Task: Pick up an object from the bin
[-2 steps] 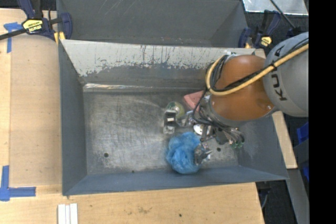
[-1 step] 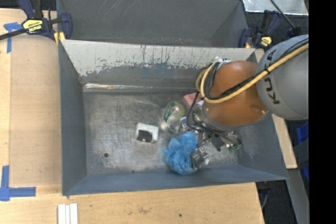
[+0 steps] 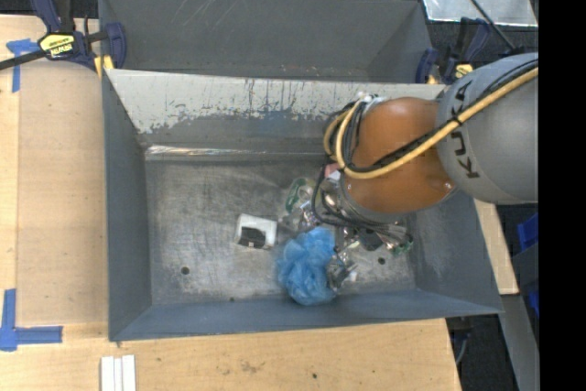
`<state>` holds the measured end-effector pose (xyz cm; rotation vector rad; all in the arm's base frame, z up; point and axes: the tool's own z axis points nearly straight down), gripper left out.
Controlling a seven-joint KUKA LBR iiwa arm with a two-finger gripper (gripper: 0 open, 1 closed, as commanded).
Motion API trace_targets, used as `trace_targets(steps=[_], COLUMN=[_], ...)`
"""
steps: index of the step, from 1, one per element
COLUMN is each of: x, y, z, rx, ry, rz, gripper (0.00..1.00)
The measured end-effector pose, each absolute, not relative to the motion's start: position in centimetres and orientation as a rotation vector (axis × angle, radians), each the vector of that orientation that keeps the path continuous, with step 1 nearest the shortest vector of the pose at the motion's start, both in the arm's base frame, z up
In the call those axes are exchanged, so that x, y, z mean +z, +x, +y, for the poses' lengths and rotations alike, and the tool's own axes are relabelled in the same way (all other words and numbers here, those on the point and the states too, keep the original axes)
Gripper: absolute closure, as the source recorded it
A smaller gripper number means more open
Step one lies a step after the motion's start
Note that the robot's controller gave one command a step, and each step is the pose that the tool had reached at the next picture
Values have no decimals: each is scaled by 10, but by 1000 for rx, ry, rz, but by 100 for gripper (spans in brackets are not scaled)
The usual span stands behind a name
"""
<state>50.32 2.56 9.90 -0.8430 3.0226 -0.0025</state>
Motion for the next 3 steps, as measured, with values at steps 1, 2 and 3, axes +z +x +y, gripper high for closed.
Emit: trace_targets(steps=[1, 2, 3], x=[78, 86, 86], y=[500, 517, 517], z=[25, 42, 42], rx=[-8, -30, -30], ry=[-812, -965, -965], rz=[3023, 2943, 2943], gripper=[0, 100, 100])
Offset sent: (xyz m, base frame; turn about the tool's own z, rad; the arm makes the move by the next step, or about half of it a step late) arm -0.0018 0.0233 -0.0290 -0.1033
